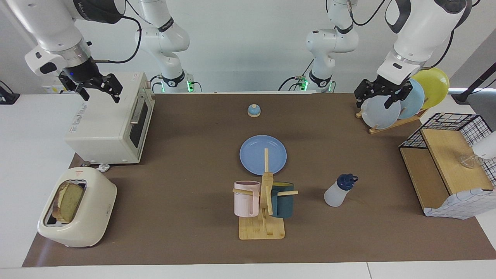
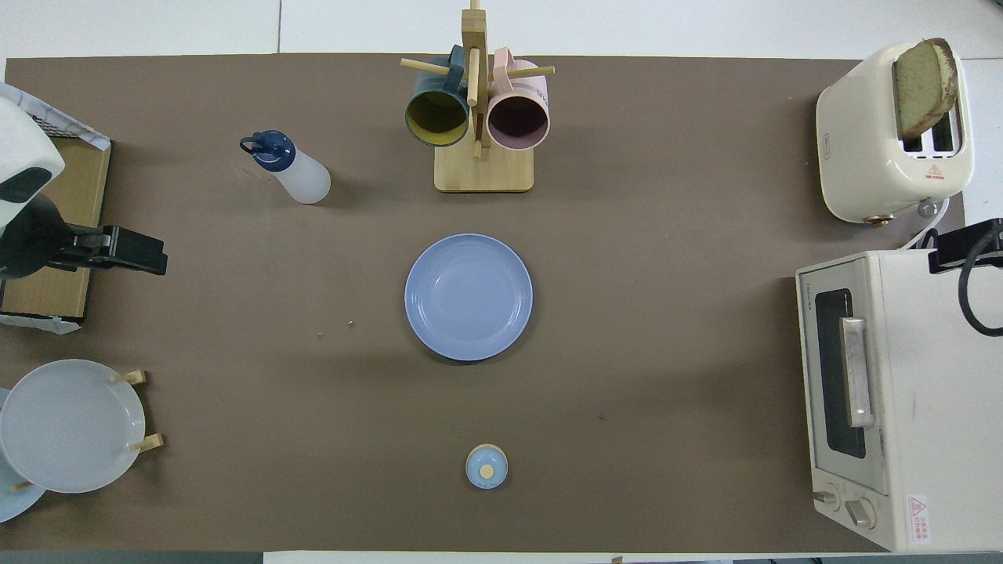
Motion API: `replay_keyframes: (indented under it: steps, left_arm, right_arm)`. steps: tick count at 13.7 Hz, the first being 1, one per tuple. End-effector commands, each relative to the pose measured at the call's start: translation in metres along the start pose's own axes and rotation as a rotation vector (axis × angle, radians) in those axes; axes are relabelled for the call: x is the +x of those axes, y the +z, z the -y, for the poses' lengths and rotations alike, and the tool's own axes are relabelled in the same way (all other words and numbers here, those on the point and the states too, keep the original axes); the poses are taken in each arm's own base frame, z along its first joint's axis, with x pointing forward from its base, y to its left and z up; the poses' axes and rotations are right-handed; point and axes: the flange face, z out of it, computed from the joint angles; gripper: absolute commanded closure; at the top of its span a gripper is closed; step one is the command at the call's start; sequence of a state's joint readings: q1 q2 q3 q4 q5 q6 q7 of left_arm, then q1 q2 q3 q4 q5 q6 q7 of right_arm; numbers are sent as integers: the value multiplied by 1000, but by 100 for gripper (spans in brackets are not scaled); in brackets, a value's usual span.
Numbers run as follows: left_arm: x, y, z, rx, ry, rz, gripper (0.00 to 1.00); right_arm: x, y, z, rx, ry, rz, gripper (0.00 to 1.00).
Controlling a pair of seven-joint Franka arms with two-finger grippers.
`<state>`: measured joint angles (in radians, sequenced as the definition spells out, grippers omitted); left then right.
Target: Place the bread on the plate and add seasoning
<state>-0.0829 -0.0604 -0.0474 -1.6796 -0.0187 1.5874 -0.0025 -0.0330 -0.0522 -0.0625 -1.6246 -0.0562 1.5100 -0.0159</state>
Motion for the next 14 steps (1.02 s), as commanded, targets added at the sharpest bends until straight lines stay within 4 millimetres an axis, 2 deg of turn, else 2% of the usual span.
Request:
replay_keyframes:
  steps: [1,6,8,10,11,14]
  left_arm:
    - [-5,-5,5,16,1,-3,0]
    - [-6,-4,6,16,-2,2,0]
    - [-6,-4,6,16,-2,5,0]
    - [-7,-4,6,16,-2,10,0]
    - [-8,-3,6,18,0,17,0]
    - [-12,9,5,17,-2,13,0]
  right_arm:
    - [0,0,-2,19,-13,-10,0]
    - [1,0,-3,18,-12,-12,0]
    - [7,-4,-8,16,-7,-65,0]
    - [18,-5,-16,-10,-104,-138,0]
    - [26,-6,-27,-25,-154,-191,0]
    - [59,4,-49,-56,-141,-334,0]
